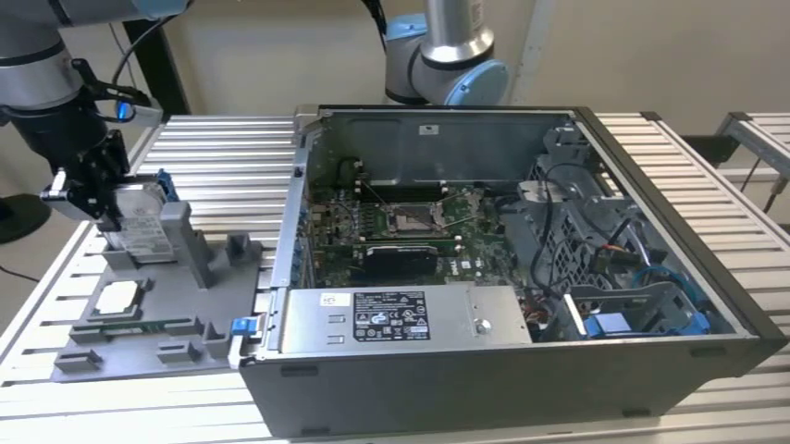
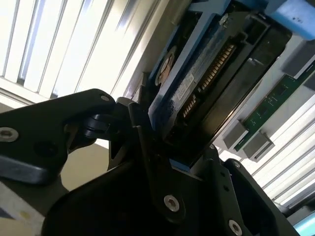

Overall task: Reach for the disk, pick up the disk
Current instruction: 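Pick up the disk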

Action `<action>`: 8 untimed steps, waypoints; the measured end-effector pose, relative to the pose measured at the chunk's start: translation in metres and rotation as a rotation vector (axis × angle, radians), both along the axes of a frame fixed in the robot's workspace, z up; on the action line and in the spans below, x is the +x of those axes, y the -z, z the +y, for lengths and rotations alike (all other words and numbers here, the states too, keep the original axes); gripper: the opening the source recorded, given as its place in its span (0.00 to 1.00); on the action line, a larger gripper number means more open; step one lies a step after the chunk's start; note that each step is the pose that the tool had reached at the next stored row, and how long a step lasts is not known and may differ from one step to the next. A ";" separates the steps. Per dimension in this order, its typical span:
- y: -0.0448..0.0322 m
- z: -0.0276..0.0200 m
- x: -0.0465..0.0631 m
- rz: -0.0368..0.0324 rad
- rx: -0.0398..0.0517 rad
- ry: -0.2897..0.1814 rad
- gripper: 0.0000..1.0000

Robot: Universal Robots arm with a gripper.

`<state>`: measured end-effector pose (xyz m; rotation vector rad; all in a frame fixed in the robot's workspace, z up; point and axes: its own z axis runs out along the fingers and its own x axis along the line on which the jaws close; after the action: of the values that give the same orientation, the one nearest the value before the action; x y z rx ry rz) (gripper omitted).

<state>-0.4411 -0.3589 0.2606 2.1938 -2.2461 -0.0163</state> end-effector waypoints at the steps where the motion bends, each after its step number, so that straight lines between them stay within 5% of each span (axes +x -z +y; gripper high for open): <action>1: 0.0000 0.0000 0.000 0.0000 0.0001 0.000 1.00; 8: 0.0002 0.0000 0.000 0.0000 0.0000 0.000 1.00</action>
<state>-0.4411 -0.3589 0.2604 2.1938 -2.2461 -0.0164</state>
